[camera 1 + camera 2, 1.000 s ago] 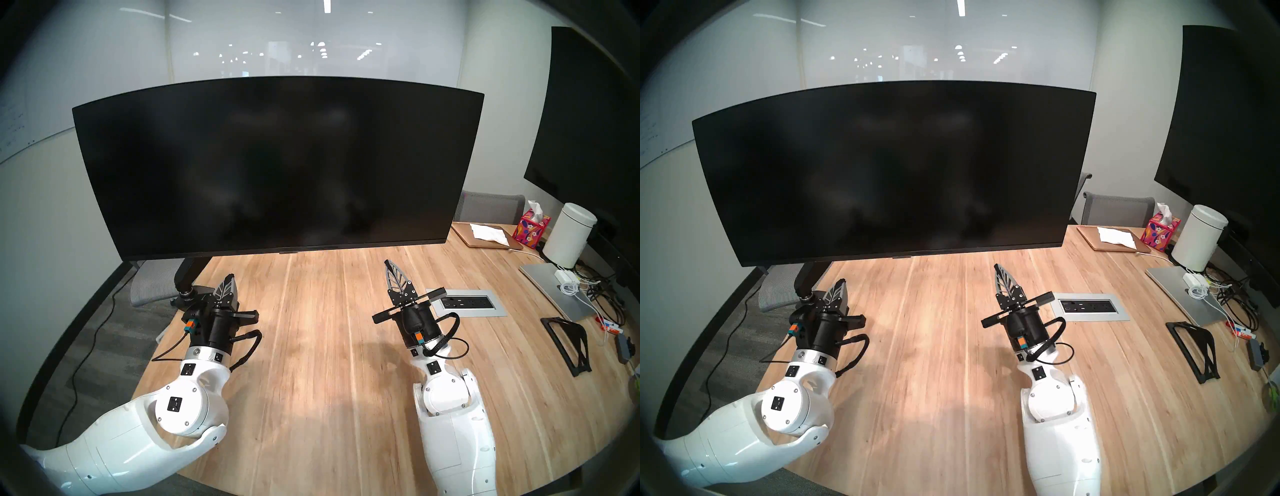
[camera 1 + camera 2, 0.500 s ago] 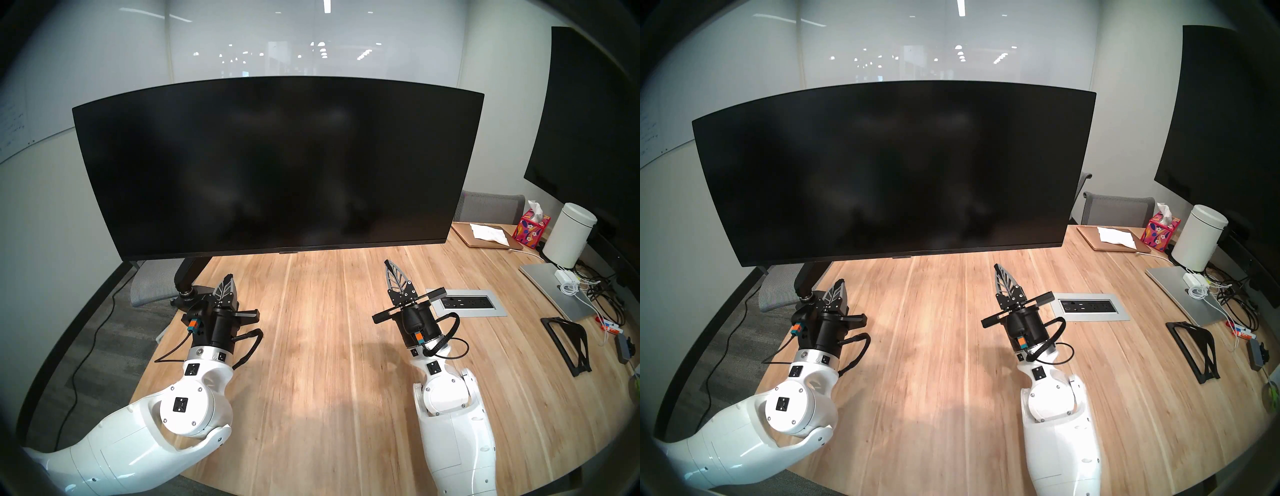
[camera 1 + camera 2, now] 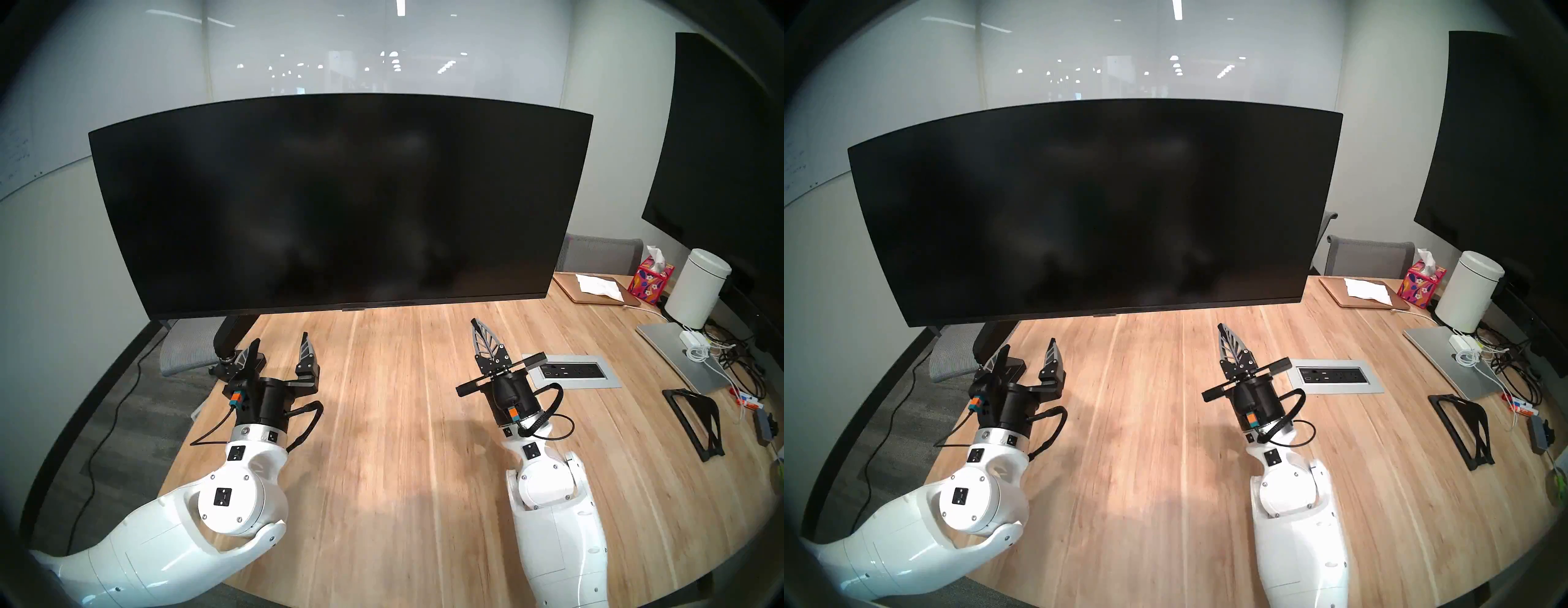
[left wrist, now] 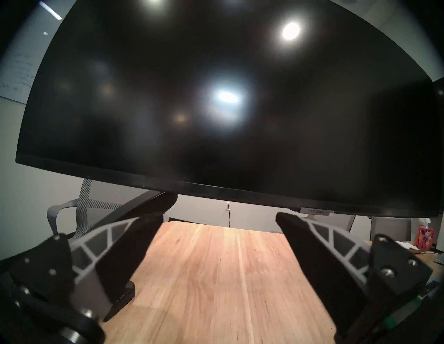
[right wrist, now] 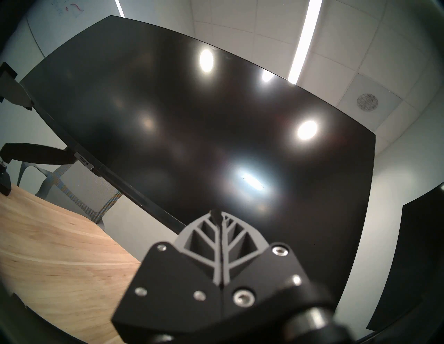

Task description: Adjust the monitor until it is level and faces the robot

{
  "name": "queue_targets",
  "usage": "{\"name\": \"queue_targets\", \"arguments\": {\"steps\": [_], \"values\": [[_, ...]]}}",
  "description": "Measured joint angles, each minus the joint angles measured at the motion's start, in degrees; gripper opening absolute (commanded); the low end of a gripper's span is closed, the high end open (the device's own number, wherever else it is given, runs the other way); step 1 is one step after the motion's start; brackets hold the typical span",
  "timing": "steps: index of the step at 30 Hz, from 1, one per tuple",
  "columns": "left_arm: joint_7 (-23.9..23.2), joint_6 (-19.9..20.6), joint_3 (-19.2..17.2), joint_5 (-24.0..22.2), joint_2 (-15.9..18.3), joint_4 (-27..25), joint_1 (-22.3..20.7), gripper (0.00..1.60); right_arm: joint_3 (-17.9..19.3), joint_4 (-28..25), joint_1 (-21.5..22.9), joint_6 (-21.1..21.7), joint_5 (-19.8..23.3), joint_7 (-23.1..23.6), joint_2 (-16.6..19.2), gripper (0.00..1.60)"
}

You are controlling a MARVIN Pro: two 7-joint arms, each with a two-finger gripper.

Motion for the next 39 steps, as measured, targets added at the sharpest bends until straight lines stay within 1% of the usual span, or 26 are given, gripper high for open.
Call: {"name": "queue_targets", "arguments": {"steps": [24,32,35,39], "values": [[-0.20,-0.18,0.00,-0.30,-0.26,-0.02,-0.03,1.60,0.00,0.00,0.00,0.00,0.00,0.00,0.00,0.13],[1.28,1.96,0.54,-4.70,-0.70,-0.20,0.95,1.60,0.00,0.00,0.00,0.00,0.00,0.00,0.00,0.13],[1.64,1.90,0.08,-5.64,-0.16,0.74,1.63,1.60,0.00,0.00,0.00,0.00,0.00,0.00,0.00,0.13],[2.20,0.72,-1.03,-6.21,1.31,2.87,2.90,1.60,0.00,0.00,0.01,0.00,0.00,0.00,0.00,0.13]]}}
